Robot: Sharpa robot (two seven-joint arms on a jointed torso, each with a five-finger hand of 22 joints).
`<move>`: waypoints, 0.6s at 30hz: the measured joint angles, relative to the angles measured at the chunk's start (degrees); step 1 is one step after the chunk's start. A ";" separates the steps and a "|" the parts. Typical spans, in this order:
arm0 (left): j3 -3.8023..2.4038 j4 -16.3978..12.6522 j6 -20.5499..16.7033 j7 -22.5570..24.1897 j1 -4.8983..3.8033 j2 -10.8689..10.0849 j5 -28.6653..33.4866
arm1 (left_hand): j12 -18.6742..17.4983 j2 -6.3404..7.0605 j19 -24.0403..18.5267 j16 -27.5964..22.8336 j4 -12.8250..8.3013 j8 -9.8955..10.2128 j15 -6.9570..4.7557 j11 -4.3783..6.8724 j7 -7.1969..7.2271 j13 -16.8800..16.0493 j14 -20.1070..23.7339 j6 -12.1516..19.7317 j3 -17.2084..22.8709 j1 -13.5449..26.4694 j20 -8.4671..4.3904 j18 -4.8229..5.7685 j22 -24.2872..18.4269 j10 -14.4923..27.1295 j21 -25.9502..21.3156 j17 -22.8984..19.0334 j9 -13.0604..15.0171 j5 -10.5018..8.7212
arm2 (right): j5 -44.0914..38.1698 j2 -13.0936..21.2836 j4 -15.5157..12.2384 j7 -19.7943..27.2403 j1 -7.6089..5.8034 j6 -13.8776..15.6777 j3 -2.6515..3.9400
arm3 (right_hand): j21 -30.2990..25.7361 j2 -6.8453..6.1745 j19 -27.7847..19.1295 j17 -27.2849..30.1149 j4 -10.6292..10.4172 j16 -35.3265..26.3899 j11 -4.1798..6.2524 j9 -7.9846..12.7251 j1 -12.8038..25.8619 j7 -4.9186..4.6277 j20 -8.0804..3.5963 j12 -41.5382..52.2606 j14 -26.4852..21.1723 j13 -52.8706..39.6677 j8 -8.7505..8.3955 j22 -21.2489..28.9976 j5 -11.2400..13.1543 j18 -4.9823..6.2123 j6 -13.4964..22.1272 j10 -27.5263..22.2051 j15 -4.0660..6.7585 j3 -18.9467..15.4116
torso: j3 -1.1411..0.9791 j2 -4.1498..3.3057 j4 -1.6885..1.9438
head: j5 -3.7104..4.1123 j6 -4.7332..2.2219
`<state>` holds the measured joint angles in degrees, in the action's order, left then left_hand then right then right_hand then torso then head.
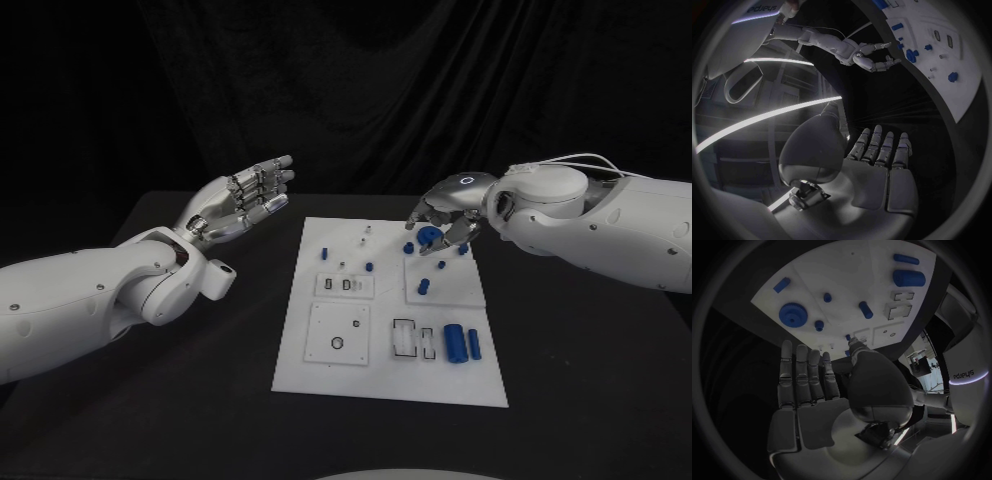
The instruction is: Assemble the parts on the task board
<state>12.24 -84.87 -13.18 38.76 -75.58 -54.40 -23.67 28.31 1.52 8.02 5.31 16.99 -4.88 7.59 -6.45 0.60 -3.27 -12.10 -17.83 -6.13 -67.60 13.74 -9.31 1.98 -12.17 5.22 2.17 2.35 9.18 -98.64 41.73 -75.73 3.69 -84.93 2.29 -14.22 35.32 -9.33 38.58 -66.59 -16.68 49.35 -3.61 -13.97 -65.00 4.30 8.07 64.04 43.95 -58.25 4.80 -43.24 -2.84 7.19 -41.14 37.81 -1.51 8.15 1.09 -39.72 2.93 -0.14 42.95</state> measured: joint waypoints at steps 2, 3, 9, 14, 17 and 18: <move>0.00 0.16 0.14 0.00 0.00 0.13 -0.01 | 0.00 0.00 0.00 0.00 0.00 0.00 0.00 0.00 0.13 0.00 0.00 0.13 0.00 0.00 0.00 0.00 -0.04 0.00 0.00 0.00 0.00 0.00 | 0.08 -0.27 0.36 0.00 0.12 0.01 0.00 | 0.51 0.41 1.11 -5.40 -0.07 8.59 -0.14 -0.92 -1.03 -0.27 0.36 7.54 5.83 -6.13 0.91 -0.83 0.00 0.00 -0.52 5.02 -0.13 0.08 | -0.01 -0.03 0.02 | 0.04 0.05; 0.00 0.24 0.19 0.00 0.00 0.18 -0.01 | 0.00 0.00 0.00 0.00 0.00 0.00 0.00 0.00 0.22 0.00 0.00 0.22 0.00 0.00 0.00 0.00 -0.05 0.00 0.00 0.00 0.00 0.00 | 0.14 -0.39 0.52 0.01 0.16 0.04 0.01 | 1.68 0.89 1.76 -7.41 0.11 15.64 -0.18 -1.68 -1.89 -0.41 0.66 11.93 12.19 -10.17 1.76 -2.16 0.00 -0.01 -0.90 10.04 -0.16 0.26 | -0.01 -0.04 0.04 | 0.08 0.12; 0.00 0.54 0.54 0.01 0.00 0.44 -0.02 | -0.20 0.00 -0.20 0.00 0.00 0.23 0.21 0.19 0.22 0.05 -0.21 0.22 0.00 0.00 0.20 0.00 -0.05 0.19 0.00 0.00 -0.06 0.00 | 0.65 -0.91 1.64 0.64 0.30 0.79 0.01 | 26.03 1.67 16.94 -8.36 0.25 40.33 0.80 -6.62 -4.69 -1.69 -0.08 25.67 39.73 -16.70 9.10 -24.66 -1.22 -1.02 -5.76 45.50 0.81 1.22 | -0.03 -0.09 0.08 | 0.05 0.19; 0.00 0.76 0.84 0.01 0.00 0.60 -0.03 | -0.44 -0.22 -0.20 0.00 0.00 0.23 0.21 -0.01 0.42 0.05 -0.21 0.43 0.00 -0.22 0.20 0.00 -0.05 0.40 -0.21 0.00 -0.06 0.28 | 0.95 -1.37 2.90 1.76 0.41 2.35 0.01 | 45.02 2.16 38.04 -8.36 0.33 40.49 1.23 -8.76 -7.34 -2.29 -1.56 25.82 39.87 -16.70 12.23 -31.63 -4.72 -3.66 -11.57 46.05 0.94 2.69 | -0.03 -0.10 0.08 | -0.09 0.30; 0.00 0.94 1.00 0.02 0.00 0.71 -0.03 | -0.44 -0.45 -0.20 0.00 0.00 0.49 0.41 -0.01 0.37 0.05 -0.01 1.00 0.00 0.01 0.20 0.00 -0.09 0.40 -0.21 0.00 -0.13 0.63 | 1.08 -1.78 3.72 2.28 0.47 3.20 0.01 | 50.85 1.99 44.83 -8.35 0.48 40.49 1.35 -9.02 -8.83 -2.21 -2.08 25.82 40.07 -16.70 12.03 -31.72 -6.14 -5.44 -11.86 46.18 1.15 3.63 | -0.03 -0.10 0.08 | -0.22 0.34; 0.00 0.98 1.06 0.02 0.00 0.73 -0.03 | -0.44 -0.49 -0.21 0.00 0.00 0.57 0.41 -0.01 0.41 0.05 -0.01 1.05 0.00 -0.02 0.20 0.00 -0.09 0.40 -0.21 0.00 -0.14 0.63 | 1.12 -1.93 3.95 2.37 0.49 3.35 0.01 | 51.50 1.94 45.09 -8.35 0.46 40.49 1.44 -9.00 -8.92 -2.21 -2.16 25.82 40.08 -16.70 11.70 -31.72 -6.18 -5.44 -11.86 46.26 1.15 4.13 | -0.03 -0.10 0.08 | -0.26 0.34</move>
<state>12.24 -83.88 -12.13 38.78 -75.58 -53.67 -23.70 27.88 1.03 7.82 5.31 16.99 -4.31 8.00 -6.46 1.02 -3.22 -12.10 -16.78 -6.13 -67.63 13.94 -9.31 1.89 -11.77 5.01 2.17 2.22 9.81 -97.52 39.80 -71.79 6.05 -84.44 5.65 -14.21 86.82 -7.39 83.67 -74.94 -16.22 89.84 -2.17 -22.97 -73.91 2.09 5.91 89.86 84.02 -74.95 16.50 -74.95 -9.02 1.75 -53.00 84.08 -0.36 12.28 1.06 -39.83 3.01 -0.40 43.29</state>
